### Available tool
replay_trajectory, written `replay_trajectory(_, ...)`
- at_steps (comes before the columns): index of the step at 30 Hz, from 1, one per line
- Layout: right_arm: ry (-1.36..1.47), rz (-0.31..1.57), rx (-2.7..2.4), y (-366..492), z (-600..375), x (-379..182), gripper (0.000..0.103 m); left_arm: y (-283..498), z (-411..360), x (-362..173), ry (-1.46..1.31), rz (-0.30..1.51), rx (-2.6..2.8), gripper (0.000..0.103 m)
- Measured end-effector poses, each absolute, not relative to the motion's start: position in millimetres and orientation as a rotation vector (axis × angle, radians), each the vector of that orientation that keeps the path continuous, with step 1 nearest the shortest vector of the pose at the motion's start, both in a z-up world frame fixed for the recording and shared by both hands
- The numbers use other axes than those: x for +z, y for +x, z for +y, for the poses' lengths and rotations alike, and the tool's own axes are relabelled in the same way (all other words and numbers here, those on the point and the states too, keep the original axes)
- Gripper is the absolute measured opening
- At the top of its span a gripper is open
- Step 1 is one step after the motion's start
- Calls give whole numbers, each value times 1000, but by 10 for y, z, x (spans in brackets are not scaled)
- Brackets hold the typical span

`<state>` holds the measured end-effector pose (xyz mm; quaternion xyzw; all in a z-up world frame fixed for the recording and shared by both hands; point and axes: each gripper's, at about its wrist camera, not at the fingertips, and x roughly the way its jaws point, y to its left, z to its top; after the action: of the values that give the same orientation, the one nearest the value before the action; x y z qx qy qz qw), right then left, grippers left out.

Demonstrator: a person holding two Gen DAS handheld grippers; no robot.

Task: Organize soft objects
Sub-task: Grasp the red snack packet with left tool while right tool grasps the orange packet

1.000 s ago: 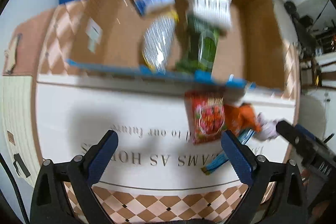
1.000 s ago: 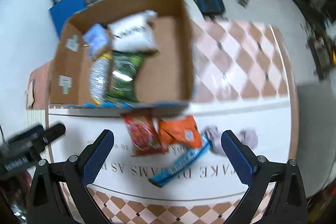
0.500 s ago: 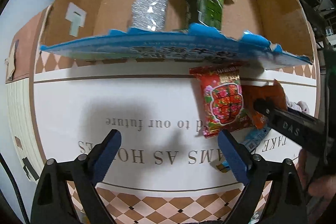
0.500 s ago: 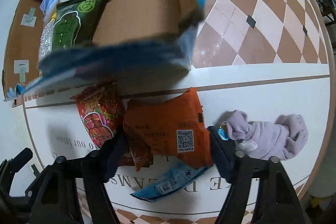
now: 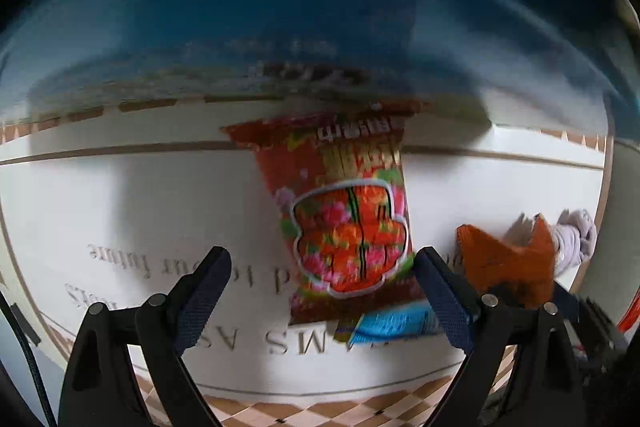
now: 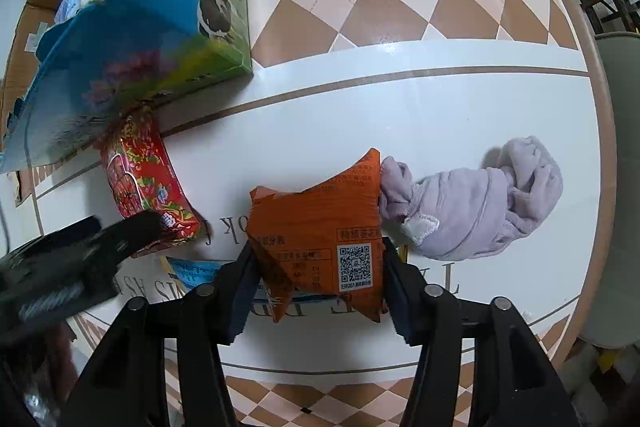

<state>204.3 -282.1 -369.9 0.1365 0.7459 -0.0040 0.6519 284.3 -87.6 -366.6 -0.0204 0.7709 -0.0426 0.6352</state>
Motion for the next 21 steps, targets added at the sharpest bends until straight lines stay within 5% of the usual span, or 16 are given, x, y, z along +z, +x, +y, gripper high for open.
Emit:
replay_trajectory(2,318,1688,-4,2054,-2837,-3690,76,2849,-883,-3670,-19,1742,-85,91)
replay_trajectory(4,308,1684,1,2072,-2849,-3647,78,2834,-886,-3683,12,1738,-78,52)
replay_trajectory(5,295,1681,6,2095,-2835,-3618,79,2821,-898,-3698,41,1739,-76,50)
replay_trajectory(14,191,1738,1,2285,-2722,-3702,78,2349,-497,-3624,112,1727,-46,47)
replay_trajectory(15,184,1745,0,2277,-2704,-3727,70,2252,-408,-3629,102,1735,-38,47)
replay_trajectory(21,178,1778,42,2082,-2531,-3772,61,1704,11,-3676,99,1781,12,47)
